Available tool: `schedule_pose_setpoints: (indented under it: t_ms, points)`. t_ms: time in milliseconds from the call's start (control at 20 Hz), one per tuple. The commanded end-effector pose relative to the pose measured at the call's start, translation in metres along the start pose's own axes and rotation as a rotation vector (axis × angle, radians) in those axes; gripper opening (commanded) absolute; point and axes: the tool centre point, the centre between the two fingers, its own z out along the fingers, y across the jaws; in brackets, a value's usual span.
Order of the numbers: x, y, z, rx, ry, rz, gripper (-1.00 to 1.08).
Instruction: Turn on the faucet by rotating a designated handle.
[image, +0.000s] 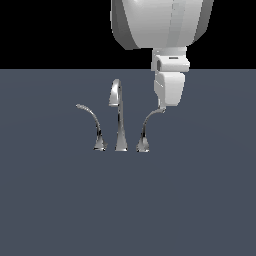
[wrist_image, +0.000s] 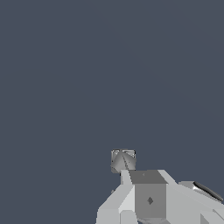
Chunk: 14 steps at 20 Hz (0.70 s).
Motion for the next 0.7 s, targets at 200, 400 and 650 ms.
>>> schedule_pose_setpoints:
  t_ms: [200,400,650]
  points:
    - [-0.006,0.027,0.000,-0.015,-0.001,0.002,-1.00]
    - [-0.009,0.040,-0.001,-0.018,0.000,0.005,-1.00]
    - [-0.012,0.043,0.000,-0.014,0.001,0.013,-1.00]
